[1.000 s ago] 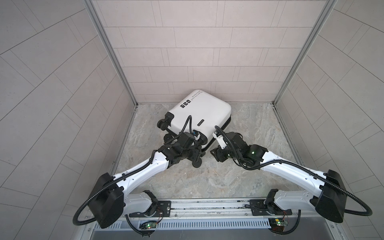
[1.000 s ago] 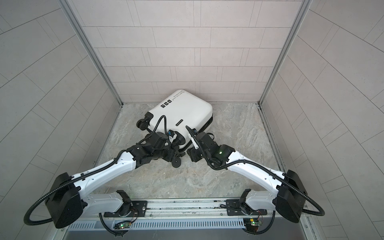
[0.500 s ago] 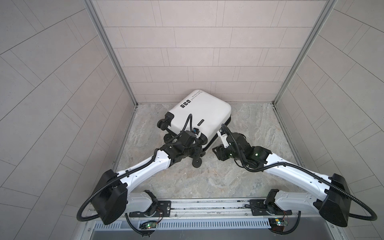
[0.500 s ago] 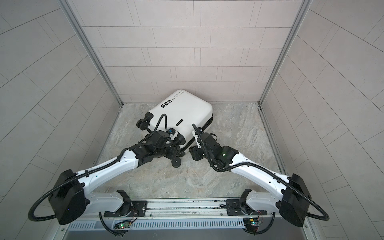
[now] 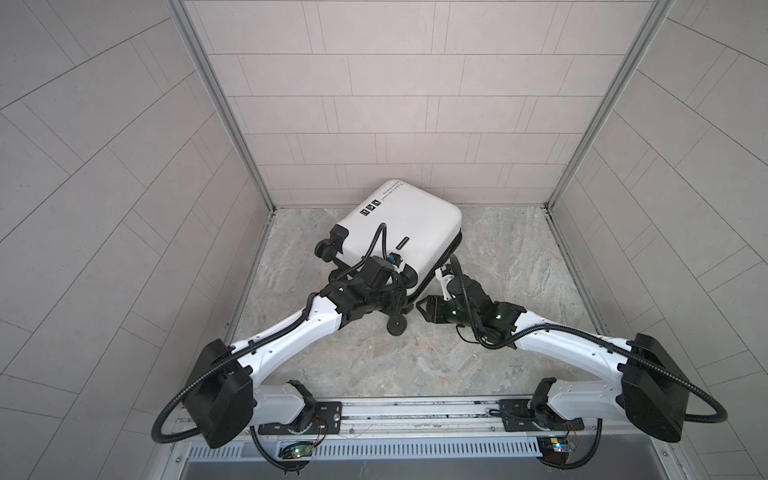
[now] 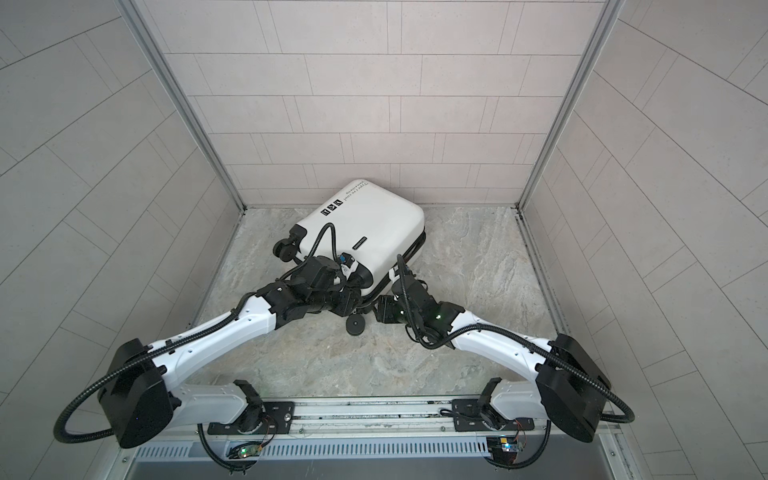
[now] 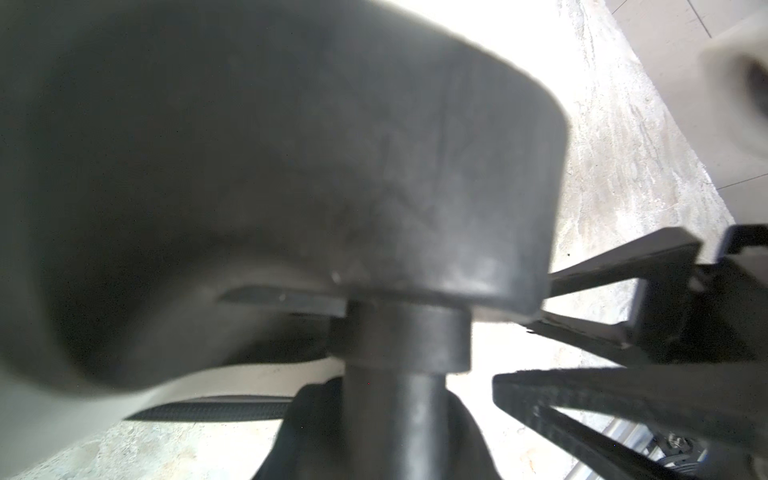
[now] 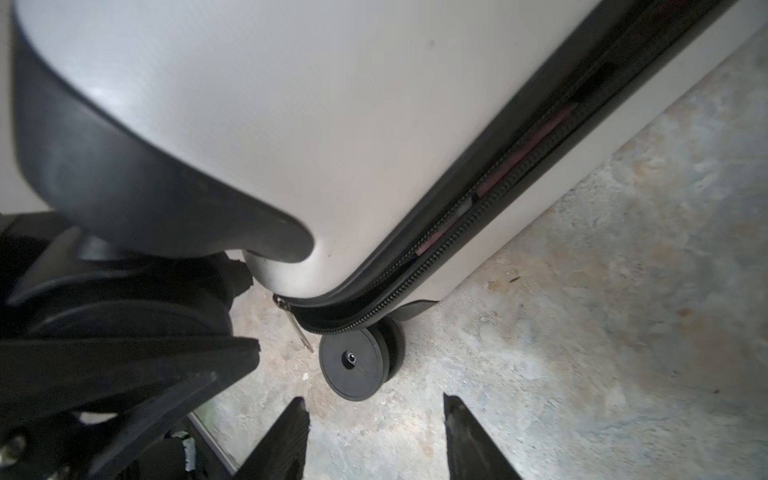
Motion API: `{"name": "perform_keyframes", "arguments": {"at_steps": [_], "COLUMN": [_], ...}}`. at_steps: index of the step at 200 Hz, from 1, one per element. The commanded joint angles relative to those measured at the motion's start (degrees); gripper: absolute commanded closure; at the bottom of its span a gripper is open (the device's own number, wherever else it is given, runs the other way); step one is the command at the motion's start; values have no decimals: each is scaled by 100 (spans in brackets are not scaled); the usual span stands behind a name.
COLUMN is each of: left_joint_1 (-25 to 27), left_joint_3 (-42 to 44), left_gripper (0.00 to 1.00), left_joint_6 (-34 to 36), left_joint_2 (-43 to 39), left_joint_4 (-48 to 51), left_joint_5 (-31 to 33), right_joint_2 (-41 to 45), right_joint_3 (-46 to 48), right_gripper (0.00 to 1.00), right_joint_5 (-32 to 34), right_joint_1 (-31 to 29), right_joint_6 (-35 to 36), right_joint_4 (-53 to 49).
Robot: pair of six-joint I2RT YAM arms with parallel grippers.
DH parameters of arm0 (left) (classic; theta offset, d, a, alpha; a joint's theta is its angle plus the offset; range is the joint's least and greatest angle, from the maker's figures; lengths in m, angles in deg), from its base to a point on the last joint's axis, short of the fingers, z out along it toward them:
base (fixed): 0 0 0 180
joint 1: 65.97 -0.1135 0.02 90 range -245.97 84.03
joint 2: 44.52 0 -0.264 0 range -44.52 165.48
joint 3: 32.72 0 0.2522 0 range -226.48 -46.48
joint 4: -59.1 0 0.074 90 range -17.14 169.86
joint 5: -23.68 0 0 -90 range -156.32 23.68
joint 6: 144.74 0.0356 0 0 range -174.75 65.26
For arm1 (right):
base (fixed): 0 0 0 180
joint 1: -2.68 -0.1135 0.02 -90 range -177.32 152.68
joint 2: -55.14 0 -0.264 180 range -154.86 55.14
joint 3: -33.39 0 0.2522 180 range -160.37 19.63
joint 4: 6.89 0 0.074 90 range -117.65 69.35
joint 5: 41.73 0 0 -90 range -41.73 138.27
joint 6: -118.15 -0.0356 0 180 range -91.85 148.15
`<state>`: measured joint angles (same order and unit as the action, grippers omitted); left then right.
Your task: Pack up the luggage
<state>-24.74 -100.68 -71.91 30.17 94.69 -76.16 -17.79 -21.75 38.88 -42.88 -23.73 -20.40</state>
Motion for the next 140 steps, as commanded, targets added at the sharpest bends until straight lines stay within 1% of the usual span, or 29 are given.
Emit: {"name": "perform_keyframes", "arguments": {"at_steps": [1, 27, 46, 54, 79, 101, 120, 140], "left_joint_1": [76, 112, 129, 126, 131, 130, 129, 131], "left_joint_3": [-548, -709, -814, -846, -931, -1022, -1128, -1235], "left_gripper": [100, 100, 100, 100, 100, 100, 100, 100], "left_joint_6": [-35, -51, -50, -51, -68, -100, -105, -111], "left_joint_2": [-128, -43, 44, 79, 178, 306, 435, 571], "left_joint_4": [-618, -618, -635, -652, -729, -812, -868, -948], "left_joint_5": [-1, -9, -39, -42, -70, -94, -120, -147], "right_joint_2": [-24, -137, -195, -204, -224, -354, -467, -410], "right_joint_3": [245, 474, 557, 789, 1166, 1214, 1249, 1401], "right_gripper": [45, 45, 44, 45, 45, 45, 45, 42], "right_joint_5": [-94, -286, -348, -337, -179, 2, 10, 445], "right_joint_1": [39, 39, 30, 22, -2, -36, -60, -202], "right_joint_6": [-759, -818, -584, -463, -129, 236, 484, 748], "right_joint_4": [1021, 1712, 2084, 2248, 2879, 2931, 3130, 3326]}}
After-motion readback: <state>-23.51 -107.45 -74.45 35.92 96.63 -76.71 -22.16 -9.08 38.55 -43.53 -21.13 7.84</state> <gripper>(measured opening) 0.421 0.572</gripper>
